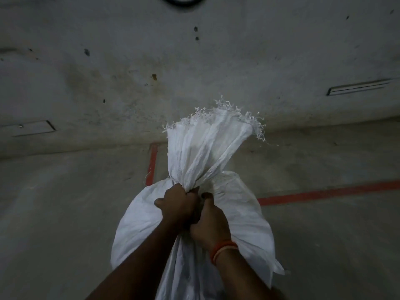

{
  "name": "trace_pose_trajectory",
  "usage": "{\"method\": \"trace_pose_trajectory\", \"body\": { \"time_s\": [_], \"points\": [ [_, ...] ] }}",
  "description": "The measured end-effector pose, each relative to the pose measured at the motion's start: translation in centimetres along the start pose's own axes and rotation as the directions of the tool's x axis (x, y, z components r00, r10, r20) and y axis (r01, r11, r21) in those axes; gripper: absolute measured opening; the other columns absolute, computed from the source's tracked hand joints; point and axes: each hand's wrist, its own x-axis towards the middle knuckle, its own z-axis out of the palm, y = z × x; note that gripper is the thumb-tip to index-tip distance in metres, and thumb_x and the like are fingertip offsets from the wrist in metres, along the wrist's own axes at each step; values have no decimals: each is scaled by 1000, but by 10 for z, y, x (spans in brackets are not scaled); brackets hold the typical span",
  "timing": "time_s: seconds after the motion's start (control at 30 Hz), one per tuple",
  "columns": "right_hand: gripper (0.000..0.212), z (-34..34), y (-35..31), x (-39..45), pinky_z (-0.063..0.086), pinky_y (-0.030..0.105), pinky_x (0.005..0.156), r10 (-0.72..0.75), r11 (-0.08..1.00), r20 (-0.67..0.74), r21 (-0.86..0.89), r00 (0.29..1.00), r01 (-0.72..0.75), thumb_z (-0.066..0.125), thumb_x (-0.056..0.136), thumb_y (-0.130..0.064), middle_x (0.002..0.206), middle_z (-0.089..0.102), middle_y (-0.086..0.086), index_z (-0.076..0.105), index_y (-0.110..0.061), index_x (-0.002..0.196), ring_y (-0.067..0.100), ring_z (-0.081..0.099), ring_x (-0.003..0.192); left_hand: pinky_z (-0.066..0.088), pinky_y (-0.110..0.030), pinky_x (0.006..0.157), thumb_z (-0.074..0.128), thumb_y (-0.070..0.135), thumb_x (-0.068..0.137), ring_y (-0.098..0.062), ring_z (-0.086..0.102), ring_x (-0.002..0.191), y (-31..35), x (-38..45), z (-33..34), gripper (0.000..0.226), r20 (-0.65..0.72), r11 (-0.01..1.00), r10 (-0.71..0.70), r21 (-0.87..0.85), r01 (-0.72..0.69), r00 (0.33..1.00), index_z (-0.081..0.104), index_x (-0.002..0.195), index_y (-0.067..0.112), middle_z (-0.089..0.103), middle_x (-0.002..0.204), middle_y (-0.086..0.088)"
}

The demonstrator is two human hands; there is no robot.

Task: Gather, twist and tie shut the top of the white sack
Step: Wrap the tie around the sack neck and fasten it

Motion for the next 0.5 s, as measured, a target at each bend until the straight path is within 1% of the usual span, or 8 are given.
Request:
{"method": "trace_pose_trajectory", "body": {
  "time_s": [0.03,0.1,0.17,0.27,0.33,0.37,0.43,0.5],
  "points": [
    [70,3,0,0,50,32,97,-18,998,-37,-63,999,15,69,78,-25,119,67,5,39,-17,141,23,63,113,35,-42,103,51,48,93,-29,59,112,-2,0,1,42,5,998,14,-62,-13,1000,60,112,12,59,100,-4],
    [50,8,2,1,47,32,97,-66,984,-121,-171,990,45,61,86,-24,119,67,5,50,-19,134,23,62,114,42,-30,94,54,43,96,-31,63,112,-5,-2,1,44,31,984,55,-170,-49,998,62,117,4,65,105,-13],
    [39,11,6,4,45,33,98,-87,978,-165,-204,982,52,56,89,-20,119,69,8,60,-16,127,25,63,114,49,-31,90,61,41,95,-31,67,106,-11,-1,0,42,91,973,104,-215,-82,990,65,113,4,68,102,-13],
    [31,14,12,10,44,32,98,-38,979,-176,-204,984,1,54,91,-18,119,70,11,67,-12,119,28,62,115,56,-41,87,59,74,72,-23,71,87,-20,-4,-6,67,158,968,184,-198,-152,970,71,95,12,75,86,-3],
    [26,12,13,13,46,32,93,-16,986,-209,-167,978,-19,55,92,-21,114,72,11,71,-12,110,29,64,111,54,-42,82,53,81,69,-16,69,82,-32,-6,-7,68,89,969,231,-115,-221,969,71,89,19,74,82,3],
    [24,11,14,14,47,32,89,-6,989,-222,-148,975,-28,56,93,-23,110,73,11,73,-11,105,30,65,107,54,-42,78,54,78,74,-13,68,78,-41,-9,-8,60,54,967,236,-117,-228,970,72,86,21,73,79,4],
    [24,10,15,15,47,31,83,11,991,-223,-126,975,-40,56,94,-27,103,74,12,72,-10,94,31,66,101,55,-36,70,58,55,90,-6,68,69,-57,-18,-11,35,31,958,242,-165,-234,970,73,82,24,74,74,4],
    [26,10,15,16,46,30,78,29,993,-211,-108,977,-53,56,95,-29,97,74,13,70,-8,88,30,67,97,51,-23,75,58,31,98,-1,70,78,-72,-27,-15,19,18,964,219,-161,-213,976,77,95,29,78,90,8]
  ]
}}
